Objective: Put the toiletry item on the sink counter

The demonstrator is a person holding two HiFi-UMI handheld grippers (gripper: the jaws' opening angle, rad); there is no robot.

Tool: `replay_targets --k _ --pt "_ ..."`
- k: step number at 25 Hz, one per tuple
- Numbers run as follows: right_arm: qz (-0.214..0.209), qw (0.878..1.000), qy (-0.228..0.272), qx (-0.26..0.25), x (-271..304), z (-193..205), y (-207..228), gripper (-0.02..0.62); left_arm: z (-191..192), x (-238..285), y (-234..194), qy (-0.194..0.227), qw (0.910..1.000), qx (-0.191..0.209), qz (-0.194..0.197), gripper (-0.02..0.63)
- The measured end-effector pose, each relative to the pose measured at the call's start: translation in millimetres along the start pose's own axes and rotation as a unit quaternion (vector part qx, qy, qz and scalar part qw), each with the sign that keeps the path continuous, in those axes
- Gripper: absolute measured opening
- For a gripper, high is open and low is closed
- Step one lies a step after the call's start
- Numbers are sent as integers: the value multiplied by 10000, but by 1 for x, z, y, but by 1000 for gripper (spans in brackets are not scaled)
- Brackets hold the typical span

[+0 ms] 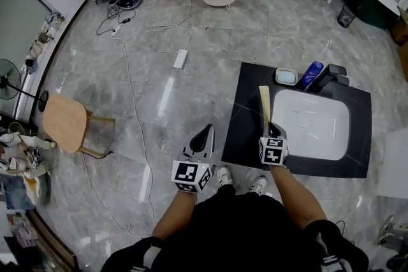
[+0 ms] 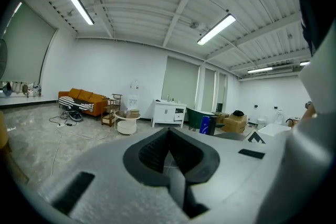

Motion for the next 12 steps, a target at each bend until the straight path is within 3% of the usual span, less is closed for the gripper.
replay_targets --k 12 --pt "29 9971 -686 -319 25 14 -8 12 11 -16 -9 -138 9998 -84 -67 9"
Point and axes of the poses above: the fingertips, and each gripper's own axes: x forward along the fingers, y to its right, z out of its underside, the point moved 9 cm from there along -x, backward along the fingers, and after that the axes turned 4 degrees about z, right-handed, at the moved point
